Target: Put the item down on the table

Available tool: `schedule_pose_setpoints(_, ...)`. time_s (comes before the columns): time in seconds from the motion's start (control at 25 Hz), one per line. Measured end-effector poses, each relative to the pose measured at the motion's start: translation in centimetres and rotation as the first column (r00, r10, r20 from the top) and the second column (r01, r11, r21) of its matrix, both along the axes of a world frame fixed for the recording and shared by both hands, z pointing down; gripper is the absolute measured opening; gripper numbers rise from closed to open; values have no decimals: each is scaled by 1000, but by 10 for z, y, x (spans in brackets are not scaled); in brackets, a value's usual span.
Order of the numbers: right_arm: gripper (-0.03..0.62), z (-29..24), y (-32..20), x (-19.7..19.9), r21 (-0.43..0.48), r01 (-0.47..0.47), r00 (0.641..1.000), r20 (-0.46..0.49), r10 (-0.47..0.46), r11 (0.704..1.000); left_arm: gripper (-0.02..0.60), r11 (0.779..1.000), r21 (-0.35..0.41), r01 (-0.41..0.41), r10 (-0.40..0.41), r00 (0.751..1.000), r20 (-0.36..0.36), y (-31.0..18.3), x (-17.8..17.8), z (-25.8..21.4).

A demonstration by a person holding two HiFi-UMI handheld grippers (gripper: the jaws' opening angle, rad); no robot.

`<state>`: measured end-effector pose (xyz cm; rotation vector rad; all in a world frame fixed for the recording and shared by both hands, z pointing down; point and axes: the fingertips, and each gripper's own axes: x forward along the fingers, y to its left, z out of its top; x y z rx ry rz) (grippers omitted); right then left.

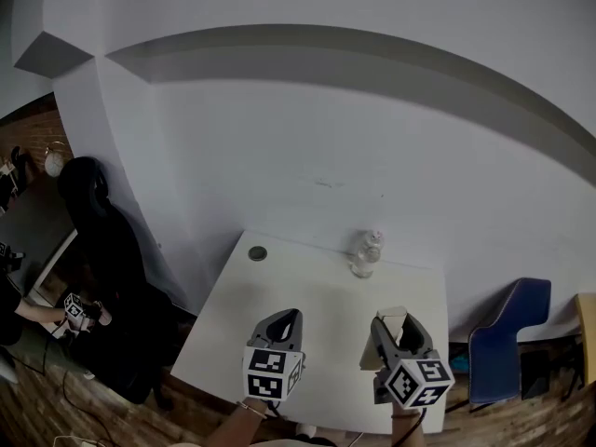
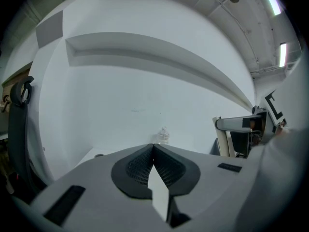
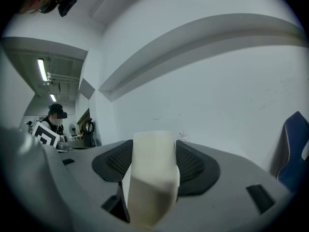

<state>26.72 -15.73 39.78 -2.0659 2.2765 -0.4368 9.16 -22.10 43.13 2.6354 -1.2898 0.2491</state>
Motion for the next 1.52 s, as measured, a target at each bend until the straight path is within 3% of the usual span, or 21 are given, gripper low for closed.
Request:
schedule_pose_setpoints(0.84, 296, 19, -49, -16, -71, 42, 998, -35, -44, 997, 17, 998, -56, 19, -18, 1000, 12, -46, -17, 24)
schedule_pose_setpoints(1.24, 298, 36, -72, -20, -105, 110, 988, -96, -120, 988, 17, 996, -82, 45, -42, 998, 36, -56, -29, 41)
schedule_pose_setpoints(1.52, 297, 54, -96, -18, -133, 183, 977, -83, -194, 974, 17, 991, -105, 88, -83, 995, 55, -64, -40, 62)
